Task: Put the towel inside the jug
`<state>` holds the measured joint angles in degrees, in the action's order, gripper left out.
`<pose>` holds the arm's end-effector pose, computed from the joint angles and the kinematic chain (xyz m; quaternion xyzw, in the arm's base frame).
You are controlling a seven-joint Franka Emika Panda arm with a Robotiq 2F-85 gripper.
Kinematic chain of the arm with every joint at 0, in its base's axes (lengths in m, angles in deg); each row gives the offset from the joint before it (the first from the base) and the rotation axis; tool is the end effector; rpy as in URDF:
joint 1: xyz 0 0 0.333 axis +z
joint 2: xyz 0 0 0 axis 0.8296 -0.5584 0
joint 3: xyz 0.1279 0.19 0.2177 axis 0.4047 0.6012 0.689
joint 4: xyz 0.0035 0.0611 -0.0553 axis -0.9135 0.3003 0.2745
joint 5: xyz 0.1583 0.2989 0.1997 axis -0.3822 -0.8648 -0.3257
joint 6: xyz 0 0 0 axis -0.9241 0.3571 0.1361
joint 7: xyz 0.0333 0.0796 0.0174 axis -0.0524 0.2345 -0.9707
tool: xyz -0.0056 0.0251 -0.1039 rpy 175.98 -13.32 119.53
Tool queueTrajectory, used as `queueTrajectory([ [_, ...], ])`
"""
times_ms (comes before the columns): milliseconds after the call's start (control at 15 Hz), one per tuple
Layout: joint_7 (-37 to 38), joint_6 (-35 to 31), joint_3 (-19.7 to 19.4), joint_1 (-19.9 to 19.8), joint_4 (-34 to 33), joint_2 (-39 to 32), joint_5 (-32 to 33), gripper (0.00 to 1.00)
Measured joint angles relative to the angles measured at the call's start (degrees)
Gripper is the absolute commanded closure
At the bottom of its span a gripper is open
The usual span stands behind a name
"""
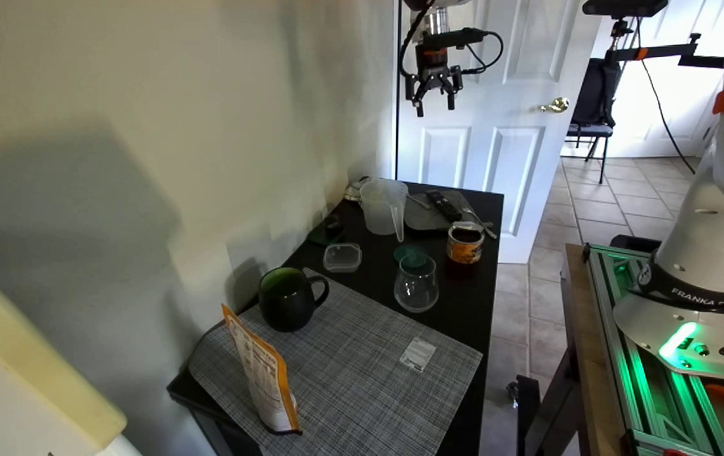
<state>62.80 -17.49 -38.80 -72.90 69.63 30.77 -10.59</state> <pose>0.5242 -0.3247 0.4362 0.9177 -0.3854 -0.0966 0.0041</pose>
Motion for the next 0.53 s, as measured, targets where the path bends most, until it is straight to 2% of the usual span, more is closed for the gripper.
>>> queueTrajectory([
  [267, -0.35, 3.04, 0.68, -0.08, -11.67, -12.72, 0.31, 0.0],
  [533, -0.75, 11.54, 2.05, -2.11, -21.43, -21.02, -3.33, 0.0],
])
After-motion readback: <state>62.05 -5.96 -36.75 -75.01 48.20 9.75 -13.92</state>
